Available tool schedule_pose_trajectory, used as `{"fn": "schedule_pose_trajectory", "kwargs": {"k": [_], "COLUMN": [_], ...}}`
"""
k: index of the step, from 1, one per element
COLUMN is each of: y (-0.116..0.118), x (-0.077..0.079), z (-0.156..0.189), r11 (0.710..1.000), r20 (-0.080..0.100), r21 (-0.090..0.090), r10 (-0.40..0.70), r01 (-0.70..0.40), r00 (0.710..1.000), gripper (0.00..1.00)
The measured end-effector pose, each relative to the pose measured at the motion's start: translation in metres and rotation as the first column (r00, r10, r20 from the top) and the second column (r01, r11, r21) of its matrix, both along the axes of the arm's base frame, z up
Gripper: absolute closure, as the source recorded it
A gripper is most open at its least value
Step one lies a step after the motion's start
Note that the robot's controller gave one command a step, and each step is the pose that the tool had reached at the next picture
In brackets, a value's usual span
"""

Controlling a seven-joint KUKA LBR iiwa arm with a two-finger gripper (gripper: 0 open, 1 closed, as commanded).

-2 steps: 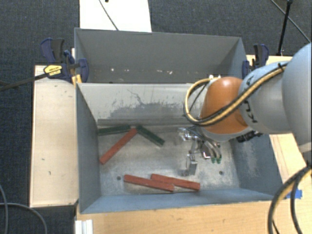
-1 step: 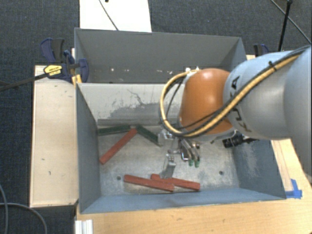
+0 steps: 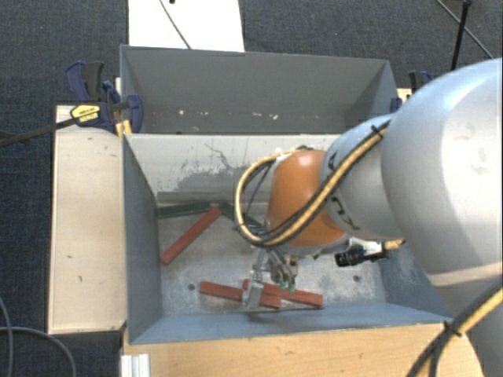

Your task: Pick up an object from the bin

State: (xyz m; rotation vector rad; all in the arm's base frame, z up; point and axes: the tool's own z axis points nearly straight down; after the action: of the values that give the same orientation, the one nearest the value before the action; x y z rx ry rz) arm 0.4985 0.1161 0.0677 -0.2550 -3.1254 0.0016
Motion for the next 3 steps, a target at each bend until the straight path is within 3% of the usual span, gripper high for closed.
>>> {"fn": "schedule_pose_trajectory", "kwargs": {"k": [1, 2, 3], "y": [0.0, 0.04, 0.037], "x": [0.002, 0.043, 0.041], "z": [0.005, 0.088, 0.084], "r11": [1.0, 1.0, 1.0], "r20": [0.006, 0.019, 0.008], "r21": [0.001, 0.005, 0.0], "r10": [0.005, 0.008, 0.009], "r01": [-0.005, -0.008, -0.009], "r00": [1.0, 1.0, 1.0], "gripper": [1.0, 1.0, 0.0]}}
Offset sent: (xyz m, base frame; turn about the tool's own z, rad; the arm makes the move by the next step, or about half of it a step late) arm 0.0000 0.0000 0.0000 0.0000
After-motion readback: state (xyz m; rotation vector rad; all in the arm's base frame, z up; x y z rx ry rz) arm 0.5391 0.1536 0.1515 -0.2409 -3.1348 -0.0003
